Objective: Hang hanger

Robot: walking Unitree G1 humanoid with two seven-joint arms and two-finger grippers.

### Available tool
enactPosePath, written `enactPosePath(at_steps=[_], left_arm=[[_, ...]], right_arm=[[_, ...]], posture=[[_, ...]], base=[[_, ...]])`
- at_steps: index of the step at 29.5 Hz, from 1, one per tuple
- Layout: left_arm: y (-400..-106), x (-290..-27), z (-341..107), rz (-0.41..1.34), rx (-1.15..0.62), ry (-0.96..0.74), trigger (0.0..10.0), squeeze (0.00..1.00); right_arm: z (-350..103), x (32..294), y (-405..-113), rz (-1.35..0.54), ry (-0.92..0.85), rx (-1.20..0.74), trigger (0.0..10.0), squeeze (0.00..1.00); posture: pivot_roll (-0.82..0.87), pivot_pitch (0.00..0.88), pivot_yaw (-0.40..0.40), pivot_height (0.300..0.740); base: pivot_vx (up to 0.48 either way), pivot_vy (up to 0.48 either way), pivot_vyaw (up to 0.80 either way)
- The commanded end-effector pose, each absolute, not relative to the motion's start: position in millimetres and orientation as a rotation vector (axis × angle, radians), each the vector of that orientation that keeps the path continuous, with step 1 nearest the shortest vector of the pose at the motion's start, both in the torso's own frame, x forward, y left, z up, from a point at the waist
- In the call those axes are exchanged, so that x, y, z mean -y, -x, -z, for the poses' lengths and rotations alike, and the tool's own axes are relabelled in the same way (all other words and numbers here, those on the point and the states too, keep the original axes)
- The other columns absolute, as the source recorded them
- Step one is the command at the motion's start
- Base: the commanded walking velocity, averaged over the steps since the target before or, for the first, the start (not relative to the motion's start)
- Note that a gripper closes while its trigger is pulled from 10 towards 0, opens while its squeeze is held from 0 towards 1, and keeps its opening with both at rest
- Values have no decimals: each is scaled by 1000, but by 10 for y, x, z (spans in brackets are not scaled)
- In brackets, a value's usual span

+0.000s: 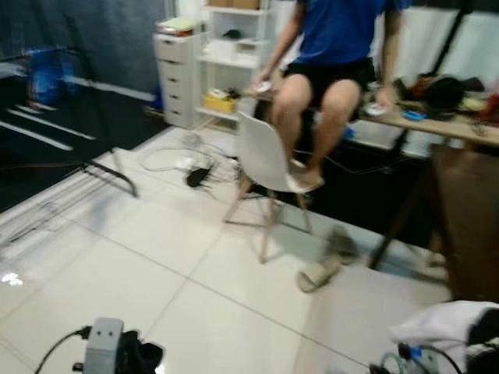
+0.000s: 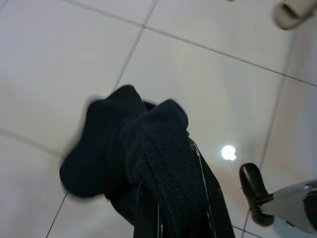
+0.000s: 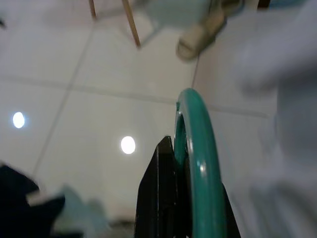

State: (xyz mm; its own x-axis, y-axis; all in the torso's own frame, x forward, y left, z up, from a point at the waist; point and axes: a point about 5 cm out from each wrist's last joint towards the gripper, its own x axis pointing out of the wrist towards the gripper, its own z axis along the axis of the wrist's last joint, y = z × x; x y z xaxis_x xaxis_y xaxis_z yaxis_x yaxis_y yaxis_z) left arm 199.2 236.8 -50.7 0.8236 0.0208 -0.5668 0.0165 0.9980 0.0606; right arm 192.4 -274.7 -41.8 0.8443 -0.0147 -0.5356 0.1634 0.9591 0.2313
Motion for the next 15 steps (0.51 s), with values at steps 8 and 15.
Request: enactPosePath(at_steps=[8,15], left_arm=[[-2429,-2095,347,25,-560,8,10000,0],[-2531,-1936,313,62,-552,14,10000,0]], right_arm=[[272,2873,-2130,266,-398,-433,10000,0],[261,2943,-2123,287,-368,-460,10000,0]], posture=[[5,0,95,740],[-60,0,95,740]], base=[[0,0,-800],[0,0,-800]])
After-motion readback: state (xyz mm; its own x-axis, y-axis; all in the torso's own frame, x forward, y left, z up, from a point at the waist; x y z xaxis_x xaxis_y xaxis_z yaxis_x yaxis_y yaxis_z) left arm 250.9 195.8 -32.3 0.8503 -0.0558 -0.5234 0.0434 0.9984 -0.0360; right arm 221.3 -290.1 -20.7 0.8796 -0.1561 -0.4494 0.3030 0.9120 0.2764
